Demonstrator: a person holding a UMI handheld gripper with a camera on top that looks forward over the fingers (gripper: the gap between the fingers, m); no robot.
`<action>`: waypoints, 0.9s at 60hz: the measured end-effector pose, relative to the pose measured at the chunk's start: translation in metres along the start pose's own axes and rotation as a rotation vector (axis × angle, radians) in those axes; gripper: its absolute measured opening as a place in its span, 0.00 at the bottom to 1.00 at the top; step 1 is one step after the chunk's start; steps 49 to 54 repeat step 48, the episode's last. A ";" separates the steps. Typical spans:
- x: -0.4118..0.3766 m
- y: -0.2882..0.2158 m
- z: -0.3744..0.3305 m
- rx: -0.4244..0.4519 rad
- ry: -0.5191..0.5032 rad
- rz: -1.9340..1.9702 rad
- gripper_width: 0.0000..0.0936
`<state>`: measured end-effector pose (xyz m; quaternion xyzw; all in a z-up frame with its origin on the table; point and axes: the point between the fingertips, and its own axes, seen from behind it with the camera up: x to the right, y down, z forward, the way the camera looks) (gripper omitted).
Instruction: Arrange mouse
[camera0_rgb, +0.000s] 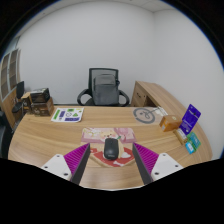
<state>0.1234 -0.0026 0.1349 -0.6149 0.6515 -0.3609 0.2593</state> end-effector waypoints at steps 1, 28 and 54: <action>-0.001 0.001 -0.011 0.003 0.003 -0.010 0.93; -0.048 0.066 -0.216 -0.005 -0.019 -0.032 0.93; -0.068 0.086 -0.249 -0.010 -0.012 -0.015 0.93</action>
